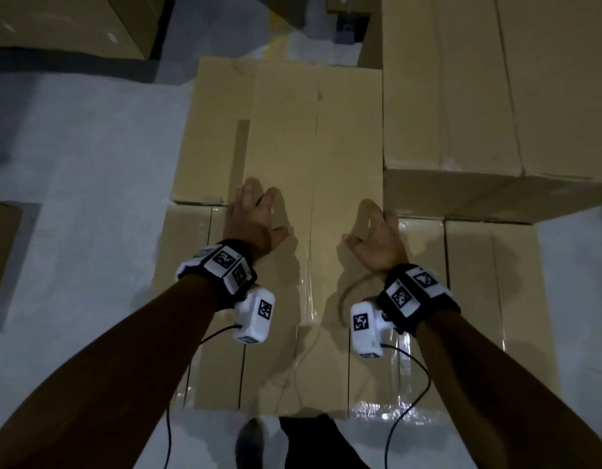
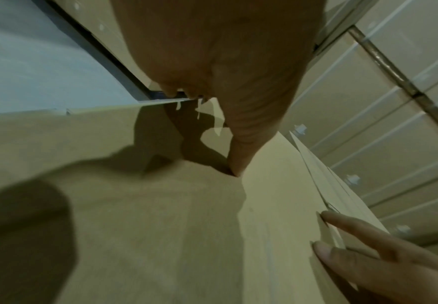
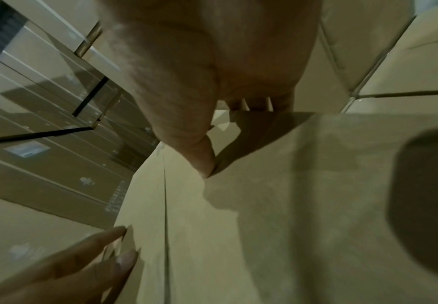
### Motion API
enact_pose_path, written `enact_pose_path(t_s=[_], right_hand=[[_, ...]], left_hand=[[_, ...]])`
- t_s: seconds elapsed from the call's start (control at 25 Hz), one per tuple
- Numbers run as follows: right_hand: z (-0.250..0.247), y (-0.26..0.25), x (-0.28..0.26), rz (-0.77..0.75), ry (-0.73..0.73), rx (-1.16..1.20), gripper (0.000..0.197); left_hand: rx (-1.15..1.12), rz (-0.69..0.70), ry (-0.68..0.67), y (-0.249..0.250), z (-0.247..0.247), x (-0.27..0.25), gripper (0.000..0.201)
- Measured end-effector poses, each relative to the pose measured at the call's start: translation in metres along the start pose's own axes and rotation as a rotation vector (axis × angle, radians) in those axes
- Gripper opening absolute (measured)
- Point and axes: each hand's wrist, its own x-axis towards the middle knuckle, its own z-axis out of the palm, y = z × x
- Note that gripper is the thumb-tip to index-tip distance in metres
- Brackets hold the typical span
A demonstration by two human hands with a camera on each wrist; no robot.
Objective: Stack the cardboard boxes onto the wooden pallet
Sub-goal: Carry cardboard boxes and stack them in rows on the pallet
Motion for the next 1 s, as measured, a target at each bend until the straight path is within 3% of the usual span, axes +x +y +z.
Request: enact_pose_path(t_s=[0.24,0.48,0.68,0.84,1.0], right_hand=[[0.005,0.013,-0.083,0.014,-0.039,-0.146,0.065],[-0.008,0.023,-0.101,-0.028,0.064,-0.233,0.061],[-0.031,0.025,-0.033,-0.118,0.212,-0.353,0.048],[-0.045,0.025,0.033,-0.153,0.221,-0.622,0.062],[-0.057,0.014,0.078,-0.312,0.244,-0.757,0.073]], left_hand=[[0.182,0.203,-0.133,0.015,0.015,-0.09,0.083],[0.371,0.264,-0.189,0.015,0.032,-0.14,0.094],[0.5,0.239,-0.159,0.019,0.046,-0.13,0.103],[0.572,0.231,-0.129,0.018,0.065,-0.117,0.115],[0.557,0.222,-0.108,0.018,0.072,-0.117,0.117]])
